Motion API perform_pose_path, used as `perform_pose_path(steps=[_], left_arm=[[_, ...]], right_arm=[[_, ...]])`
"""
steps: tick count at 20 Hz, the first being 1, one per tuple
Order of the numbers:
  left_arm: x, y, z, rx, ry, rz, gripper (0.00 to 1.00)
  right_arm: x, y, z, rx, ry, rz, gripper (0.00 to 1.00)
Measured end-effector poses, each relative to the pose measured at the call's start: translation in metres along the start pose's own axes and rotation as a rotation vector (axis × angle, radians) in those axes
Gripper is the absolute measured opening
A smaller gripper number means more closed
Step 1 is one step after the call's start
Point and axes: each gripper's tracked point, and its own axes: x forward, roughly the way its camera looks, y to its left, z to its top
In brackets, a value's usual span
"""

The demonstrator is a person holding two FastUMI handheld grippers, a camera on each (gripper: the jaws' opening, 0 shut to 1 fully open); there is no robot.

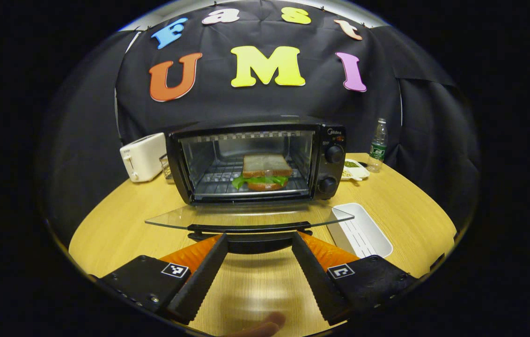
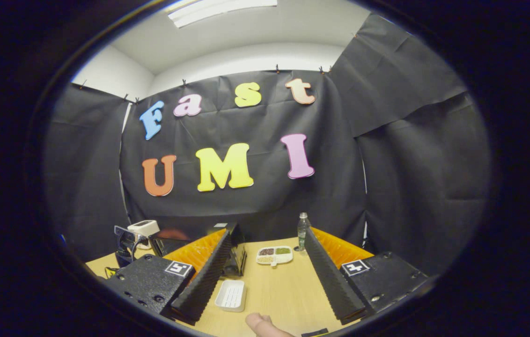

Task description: Open the electric oven with the left hand, put the food in, and close the electric oven.

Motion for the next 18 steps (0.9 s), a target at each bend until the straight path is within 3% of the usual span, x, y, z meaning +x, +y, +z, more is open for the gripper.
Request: perform_pose_path(steps=[4,5,6,10,15,18], left_arm=[[0.005,0.006,0.044,0.015,-0.094,0.02,0.96],[0.01,0.008,0.052,0.021,-0.109,0.021,0.89],[0.014,0.01,0.061,0.028,-0.122,0.021,0.98],[0.036,0.016,0.098,0.036,-0.175,0.028,0.98],[0.077,0.023,0.117,0.022,-0.182,0.027,0.98],[0.076,0.021,0.115,-0.01,-0.165,0.008,0.96]], right_arm=[[0.001,0.005,-0.004,-0.04,-0.008,-0.005,0.99],[0.0,0.005,-0.005,-0.035,-0.003,-0.003,0.99],[-0.001,0.005,-0.007,-0.026,0.004,0.0,0.99],[0.0,-0.006,-0.012,-0.016,0.018,-0.019,0.99],[0.0,-0.016,-0.014,-0.021,0.017,-0.046,0.99],[-0.002,-0.016,-0.013,-0.029,0.019,-0.045,0.99]])
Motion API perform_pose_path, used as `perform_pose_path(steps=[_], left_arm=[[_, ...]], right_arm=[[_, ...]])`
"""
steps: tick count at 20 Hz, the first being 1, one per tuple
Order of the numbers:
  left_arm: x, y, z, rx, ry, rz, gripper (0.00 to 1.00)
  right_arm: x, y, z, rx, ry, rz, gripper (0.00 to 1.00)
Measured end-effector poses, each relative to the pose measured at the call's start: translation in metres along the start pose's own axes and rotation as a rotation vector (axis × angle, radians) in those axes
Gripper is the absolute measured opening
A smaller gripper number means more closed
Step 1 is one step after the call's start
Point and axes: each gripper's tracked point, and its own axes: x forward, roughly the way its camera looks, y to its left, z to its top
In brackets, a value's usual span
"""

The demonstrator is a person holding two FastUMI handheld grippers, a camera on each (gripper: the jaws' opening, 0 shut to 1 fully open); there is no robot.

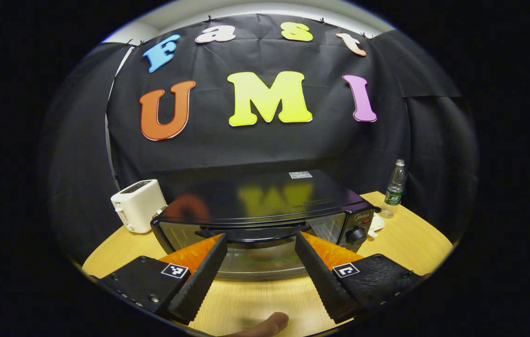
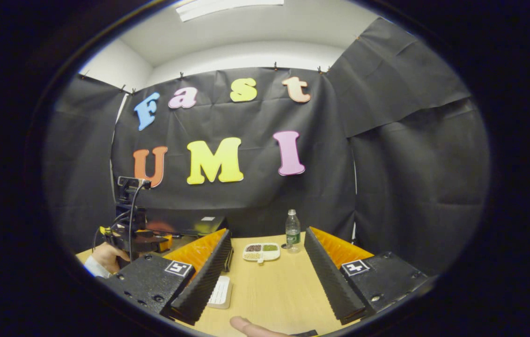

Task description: Open the electric oven with the left hand, put the food in, and close the electric oven.

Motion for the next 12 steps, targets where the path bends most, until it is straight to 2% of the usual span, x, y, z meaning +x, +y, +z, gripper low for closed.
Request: perform_pose_path(steps=[1,2,3,8,11,12], left_arm=[[-0.003,0.004,-0.001,-0.001,0.004,0.01,0.96],[-0.008,0.005,0.001,-0.001,-0.003,0.009,0.89],[-0.015,0.004,0.004,-0.005,-0.017,0.004,0.96],[-0.059,0.006,0.024,0.009,-0.067,0.0,0.96],[-0.089,0.017,0.031,0.009,-0.075,0.061,0.96],[-0.101,0.012,0.033,0.0,-0.069,0.051,0.96]], right_arm=[[-0.002,0.0,0.001,-0.003,0.0,-0.002,0.99],[-0.004,0.001,0.002,-0.005,-0.001,-0.003,0.99],[-0.007,0.002,0.003,-0.009,-0.002,-0.005,0.99],[-0.026,0.007,0.017,-0.02,-0.019,-0.01,0.99],[-0.041,0.013,0.026,-0.012,-0.022,0.006,0.99],[-0.046,0.015,0.026,-0.002,-0.016,0.009,0.99]])
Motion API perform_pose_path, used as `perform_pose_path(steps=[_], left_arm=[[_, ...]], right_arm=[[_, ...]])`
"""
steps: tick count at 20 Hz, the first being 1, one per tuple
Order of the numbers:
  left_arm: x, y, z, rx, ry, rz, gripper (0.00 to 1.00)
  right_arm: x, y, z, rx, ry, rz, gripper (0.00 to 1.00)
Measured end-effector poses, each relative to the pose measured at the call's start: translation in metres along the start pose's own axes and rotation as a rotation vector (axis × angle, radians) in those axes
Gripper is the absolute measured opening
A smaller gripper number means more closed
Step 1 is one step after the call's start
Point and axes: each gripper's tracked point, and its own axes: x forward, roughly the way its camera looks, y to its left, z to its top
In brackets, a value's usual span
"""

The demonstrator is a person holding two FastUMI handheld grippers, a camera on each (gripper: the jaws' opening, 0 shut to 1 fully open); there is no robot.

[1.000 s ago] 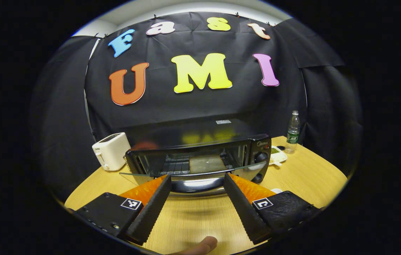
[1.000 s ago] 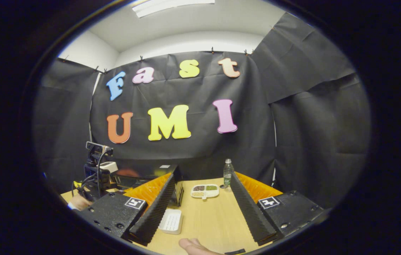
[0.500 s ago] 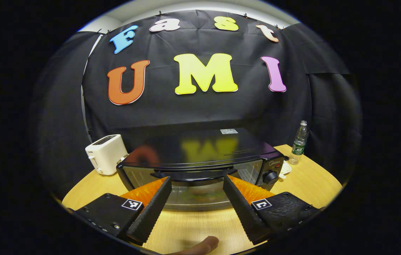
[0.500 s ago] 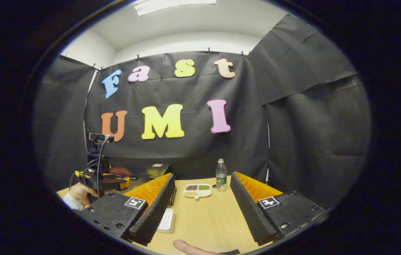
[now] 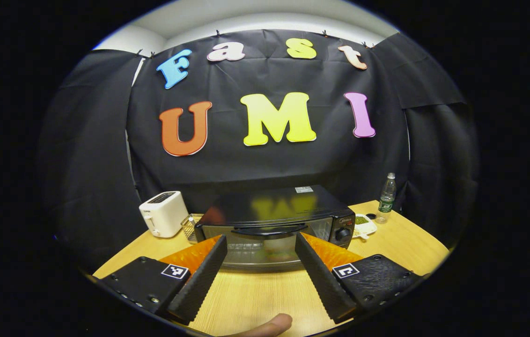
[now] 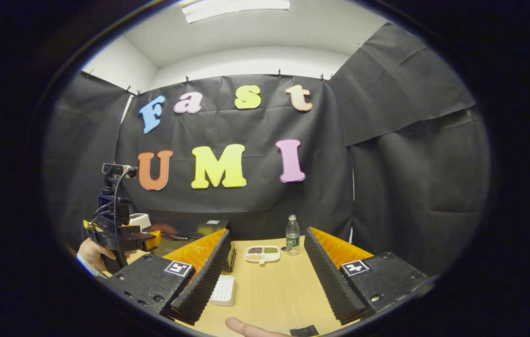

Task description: Open the electric oven with the left hand, put the food in, and close the electric oven.

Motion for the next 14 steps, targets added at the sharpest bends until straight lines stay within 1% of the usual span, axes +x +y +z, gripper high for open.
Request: perform_pose_path(steps=[1,3,6,9,10,12,14], left_arm=[[-0.02,-0.007,0.009,-0.011,-0.007,-0.013,0.96],[-0.045,-0.011,0.019,-0.018,-0.026,-0.033,0.96],[-0.08,-0.01,0.034,-0.005,-0.061,-0.027,0.96],[-0.113,-0.013,0.045,-0.005,-0.083,-0.027,0.96],[-0.125,-0.013,0.05,-0.008,-0.101,-0.028,0.96],[-0.148,-0.012,0.057,-0.014,-0.134,-0.021,0.96],[-0.168,-0.009,0.057,-0.019,-0.161,-0.009,0.96]], right_arm=[[-0.003,-0.001,0.002,0.009,0.002,-0.002,0.99],[-0.011,-0.003,0.007,0.017,0.002,-0.007,0.99],[-0.024,-0.002,0.018,0.027,-0.011,-0.01,0.99],[-0.038,-0.003,0.027,0.014,-0.024,-0.016,0.98],[-0.041,-0.001,0.031,0.013,-0.029,-0.01,0.98],[-0.052,0.009,0.04,0.022,-0.035,0.031,0.99],[-0.055,0.011,0.045,0.013,-0.047,0.041,0.99]])
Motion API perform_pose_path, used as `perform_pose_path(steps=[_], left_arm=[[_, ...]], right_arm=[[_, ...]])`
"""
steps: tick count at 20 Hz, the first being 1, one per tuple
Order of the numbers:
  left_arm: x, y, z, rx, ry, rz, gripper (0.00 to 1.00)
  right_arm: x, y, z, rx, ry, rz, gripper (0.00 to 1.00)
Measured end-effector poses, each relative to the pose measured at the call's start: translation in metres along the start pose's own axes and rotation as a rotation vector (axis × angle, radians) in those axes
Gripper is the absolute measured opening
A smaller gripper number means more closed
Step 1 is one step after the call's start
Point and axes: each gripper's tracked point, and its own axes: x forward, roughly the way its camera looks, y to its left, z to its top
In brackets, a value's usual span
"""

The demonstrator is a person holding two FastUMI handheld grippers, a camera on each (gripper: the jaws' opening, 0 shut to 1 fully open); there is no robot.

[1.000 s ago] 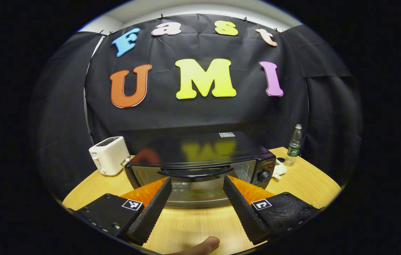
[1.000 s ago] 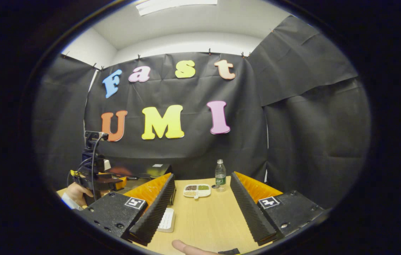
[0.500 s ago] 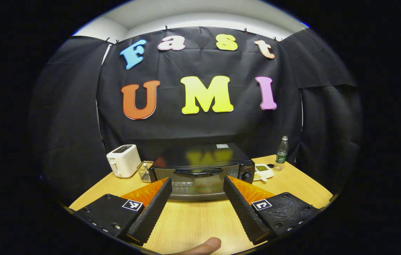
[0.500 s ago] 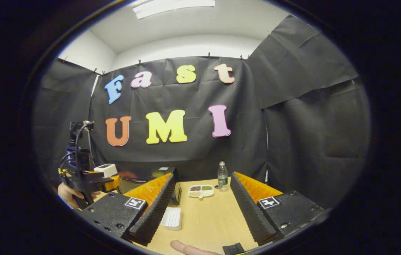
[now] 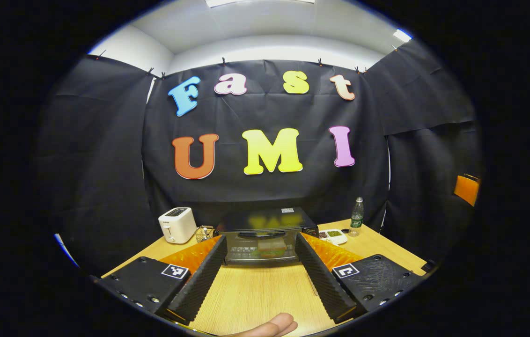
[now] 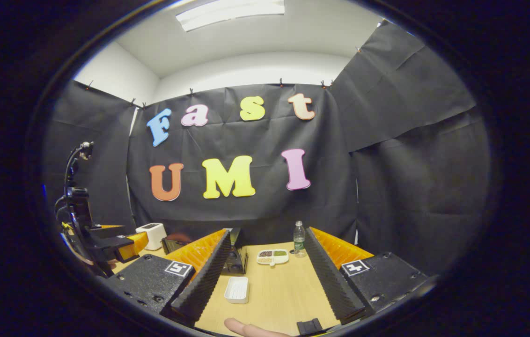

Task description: Open the electric oven with the left hand, put the food in, and close the electric oven.

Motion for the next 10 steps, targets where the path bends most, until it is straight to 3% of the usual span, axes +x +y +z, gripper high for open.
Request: perform_pose_path(steps=[2,3,4,10], left_arm=[[-0.02,0.003,-0.001,-0.016,-0.005,0.011,0.95],[-0.029,0.003,-0.001,-0.031,-0.002,0.011,1.0],[-0.036,0.001,-0.002,-0.04,-0.004,0.003,0.95],[-0.067,0.003,-0.013,-0.045,-0.025,-0.011,0.96]], right_arm=[[-0.005,-0.001,0.005,-0.026,-0.013,-0.006,0.98],[-0.007,-0.001,0.006,-0.036,-0.014,-0.008,0.98],[-0.01,0.0,0.005,-0.043,-0.009,-0.005,0.98],[-0.012,-0.007,-0.006,-0.056,0.01,-0.007,0.99]])
